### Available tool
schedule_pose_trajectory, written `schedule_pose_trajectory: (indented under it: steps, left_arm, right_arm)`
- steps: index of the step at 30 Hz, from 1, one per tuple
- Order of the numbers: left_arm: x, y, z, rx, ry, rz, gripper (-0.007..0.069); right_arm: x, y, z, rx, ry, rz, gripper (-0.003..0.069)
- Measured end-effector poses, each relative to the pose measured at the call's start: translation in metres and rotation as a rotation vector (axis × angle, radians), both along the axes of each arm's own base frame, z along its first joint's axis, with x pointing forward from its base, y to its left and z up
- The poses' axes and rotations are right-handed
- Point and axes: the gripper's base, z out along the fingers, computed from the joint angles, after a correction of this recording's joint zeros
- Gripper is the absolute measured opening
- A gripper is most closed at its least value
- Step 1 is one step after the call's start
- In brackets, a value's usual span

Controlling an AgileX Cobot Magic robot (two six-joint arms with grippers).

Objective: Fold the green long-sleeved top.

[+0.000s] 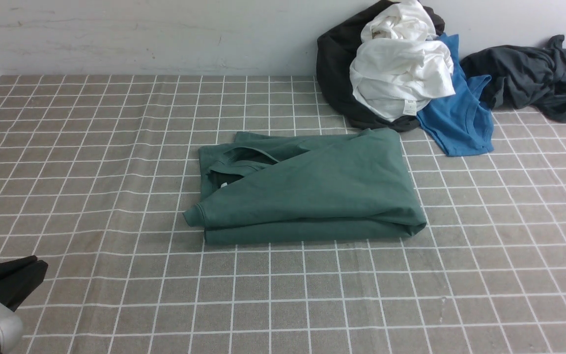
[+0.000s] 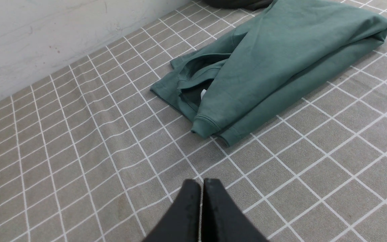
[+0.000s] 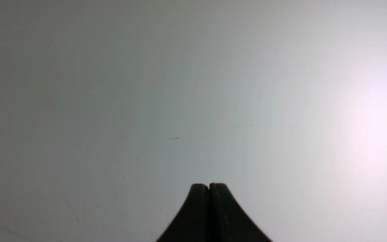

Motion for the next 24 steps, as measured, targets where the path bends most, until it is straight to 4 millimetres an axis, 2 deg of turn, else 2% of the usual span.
schedule_pose_trajectory:
  steps: [1, 4, 10, 17, 24]
  left_arm:
    - [0.0, 0.0, 0.0, 0.0, 0.0, 0.0, -0.0007]
    - [0.0, 0.0, 0.0, 0.001, 0.004, -0.001, -0.0007]
    - [-0.001, 0.0, -0.001, 0.003, 0.015, -0.005, -0.0007]
    - [-0.001, 0.0, -0.002, 0.004, 0.018, -0.006, -0.0007]
    - [-0.001, 0.0, -0.002, 0.005, 0.019, -0.007, -0.0007]
  right_arm:
    - [-0.005, -0.001, -0.01, 0.001, 0.01, 0.001, -0.0015]
    - [-0.004, -0.001, -0.026, 0.002, 0.077, 0.005, -0.0015]
    - [0.005, 0.0, -0.06, 0.027, 0.396, 0.022, -0.0015]
    - [0.005, 0.003, -0.093, 0.111, 0.734, 0.052, -0.0015]
    - [0.006, 0.003, -0.099, 0.118, 0.758, 0.055, -0.0015]
